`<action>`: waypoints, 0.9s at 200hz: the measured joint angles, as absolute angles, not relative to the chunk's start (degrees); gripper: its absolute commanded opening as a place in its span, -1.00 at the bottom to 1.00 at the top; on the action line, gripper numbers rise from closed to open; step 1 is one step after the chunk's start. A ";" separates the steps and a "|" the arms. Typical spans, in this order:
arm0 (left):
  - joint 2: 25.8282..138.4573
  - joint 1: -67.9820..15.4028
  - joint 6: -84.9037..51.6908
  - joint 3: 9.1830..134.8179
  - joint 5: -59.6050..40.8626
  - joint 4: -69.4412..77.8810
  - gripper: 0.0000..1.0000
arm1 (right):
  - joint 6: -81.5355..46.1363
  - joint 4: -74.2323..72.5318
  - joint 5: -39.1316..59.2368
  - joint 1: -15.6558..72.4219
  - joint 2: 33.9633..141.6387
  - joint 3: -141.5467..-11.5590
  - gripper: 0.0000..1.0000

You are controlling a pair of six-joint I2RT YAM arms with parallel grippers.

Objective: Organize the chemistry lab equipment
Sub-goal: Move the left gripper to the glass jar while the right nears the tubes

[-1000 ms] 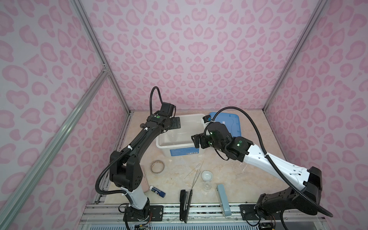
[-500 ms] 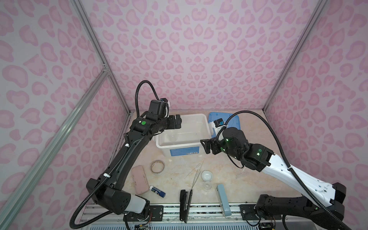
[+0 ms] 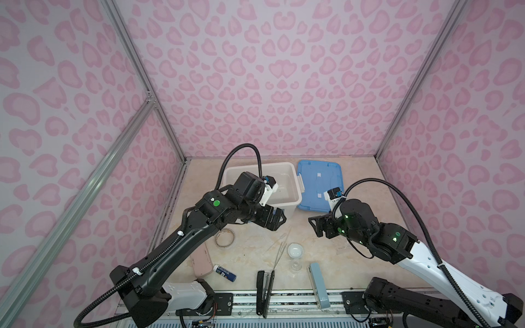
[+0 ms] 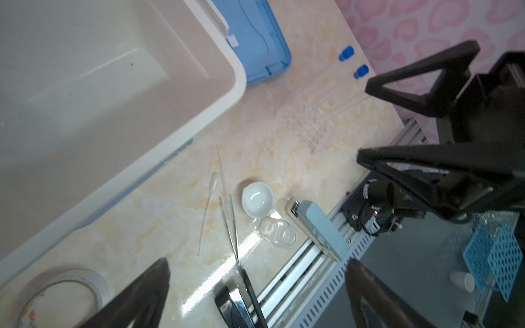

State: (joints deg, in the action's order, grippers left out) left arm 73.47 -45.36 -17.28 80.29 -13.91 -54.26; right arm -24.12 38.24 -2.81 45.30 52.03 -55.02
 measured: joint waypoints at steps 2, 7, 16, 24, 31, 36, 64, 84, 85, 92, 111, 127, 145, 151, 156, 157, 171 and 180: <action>73.38 -45.91 -17.65 79.72 -13.91 -54.06 0.91 | -24.25 38.35 -2.66 45.19 51.90 -54.87 0.84; 73.17 -47.05 -18.39 78.43 -13.69 -53.52 0.88 | -24.62 38.81 -2.46 44.86 51.46 -54.43 0.83; 73.03 -49.28 -19.92 75.85 -13.56 -52.53 0.84 | -24.75 39.40 -1.87 44.34 50.74 -53.65 0.81; 73.08 -51.27 -21.17 73.56 -13.45 -51.33 0.80 | -25.19 39.88 -1.30 43.94 50.26 -53.15 0.80; 73.34 -53.06 -22.35 71.92 -13.32 -50.46 0.77 | -25.58 40.18 -1.30 43.72 49.95 -52.86 0.80; 73.67 -54.46 -23.46 70.70 -13.17 -49.69 0.76 | -26.09 40.56 -1.30 43.70 49.80 -52.71 0.82; 77.30 -59.46 -28.88 66.43 -10.33 -45.54 0.75 | -27.07 41.80 -0.34 43.48 50.06 -51.77 0.90; 79.18 -62.19 -31.68 64.79 -7.33 -43.59 0.62 | -27.66 42.54 0.03 43.48 50.39 -50.94 0.89; 79.24 -62.37 -31.86 64.73 -7.14 -43.48 0.61 | -27.66 42.54 0.03 43.48 50.39 -50.94 0.90; 79.48 -63.26 -32.62 64.34 -6.11 -42.59 0.59 | -28.01 42.83 0.03 43.48 50.43 -50.78 0.89; 80.12 -65.58 -34.50 62.76 -2.94 -39.75 0.57 | -28.67 42.92 -0.01 43.48 50.48 -50.46 0.89; 81.62 -66.59 -35.79 61.67 -2.76 -38.02 0.57 | -28.97 42.94 -0.27 43.48 50.68 -50.37 0.89; 83.31 -67.42 -36.67 61.60 -2.28 -36.93 0.57 | -29.58 42.96 -0.58 43.48 50.78 -50.35 0.89; 83.53 -67.83 -37.01 61.47 -2.02 -36.40 0.57 | -29.80 42.98 -0.89 43.48 50.68 -50.30 0.89; 83.57 -68.05 -37.10 61.32 -2.13 -36.10 0.57 | -30.04 42.98 -1.13 43.48 50.52 -50.19 0.89; 83.57 -68.05 -37.10 61.32 -2.13 -36.10 0.57 | -30.04 42.98 -1.13 43.48 50.52 -50.19 0.89; 83.72 -68.55 -37.76 60.66 -2.59 -35.18 0.57 | -30.65 42.98 -1.52 43.48 49.65 -49.36 0.89; 84.20 -68.62 -38.11 60.29 -2.66 -34.92 0.49 | -30.98 42.98 -1.63 43.48 49.25 -48.90 0.88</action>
State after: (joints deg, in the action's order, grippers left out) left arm 84.20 -68.62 -38.11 60.29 -2.66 -34.92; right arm -30.98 42.98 -1.63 43.48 49.25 -48.90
